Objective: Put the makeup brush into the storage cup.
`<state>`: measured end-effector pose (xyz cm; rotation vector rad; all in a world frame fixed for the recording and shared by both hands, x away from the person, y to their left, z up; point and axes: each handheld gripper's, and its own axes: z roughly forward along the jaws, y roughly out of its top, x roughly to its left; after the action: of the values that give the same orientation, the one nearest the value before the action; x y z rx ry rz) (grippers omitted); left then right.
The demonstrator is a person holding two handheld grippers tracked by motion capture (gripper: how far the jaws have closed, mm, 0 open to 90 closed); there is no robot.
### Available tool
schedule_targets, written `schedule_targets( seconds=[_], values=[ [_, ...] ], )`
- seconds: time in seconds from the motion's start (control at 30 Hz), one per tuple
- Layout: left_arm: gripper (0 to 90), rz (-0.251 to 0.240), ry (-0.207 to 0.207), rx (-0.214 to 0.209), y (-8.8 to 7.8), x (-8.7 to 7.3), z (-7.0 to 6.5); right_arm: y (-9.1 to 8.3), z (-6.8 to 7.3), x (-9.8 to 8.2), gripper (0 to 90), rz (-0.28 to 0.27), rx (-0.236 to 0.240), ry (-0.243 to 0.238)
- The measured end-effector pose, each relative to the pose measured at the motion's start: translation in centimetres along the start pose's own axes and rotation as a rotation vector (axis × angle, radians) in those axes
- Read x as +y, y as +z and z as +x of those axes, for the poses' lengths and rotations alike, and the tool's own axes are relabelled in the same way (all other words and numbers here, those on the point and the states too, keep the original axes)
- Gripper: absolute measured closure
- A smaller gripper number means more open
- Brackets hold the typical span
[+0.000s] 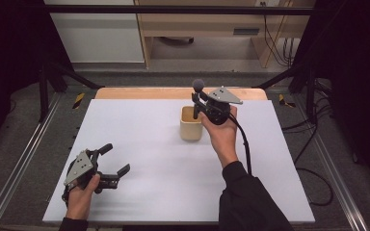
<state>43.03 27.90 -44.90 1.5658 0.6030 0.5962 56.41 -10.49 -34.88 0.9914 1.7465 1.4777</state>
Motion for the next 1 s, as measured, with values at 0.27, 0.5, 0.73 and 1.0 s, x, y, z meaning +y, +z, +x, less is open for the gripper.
schedule_targets(
  seconds=[0.27, 0.5, 0.73, 1.0],
  values=[
    [1.5, 0.001, 0.003, 0.002, 0.0, 0.0, 0.0, 0.1, -0.1, -0.4, 70.4, 0.006, -0.002, 0.003],
    [1.5, 0.002, 0.002, 0.001, 0.0, 0.0, 0.0, 0.5, 0.0, -0.7, 70.4, 0.015, 0.000, 0.005],
    [1.5, 0.003, 0.003, 0.001, 0.0, 0.0, 0.0, 0.5, -0.1, -1.1, 70.4, 0.025, -0.004, 0.004],
    [1.5, 0.003, 0.004, 0.000, 0.0, 0.0, 0.0, 0.6, 0.0, -1.3, 70.4, 0.029, -0.004, 0.003]
  ],
)
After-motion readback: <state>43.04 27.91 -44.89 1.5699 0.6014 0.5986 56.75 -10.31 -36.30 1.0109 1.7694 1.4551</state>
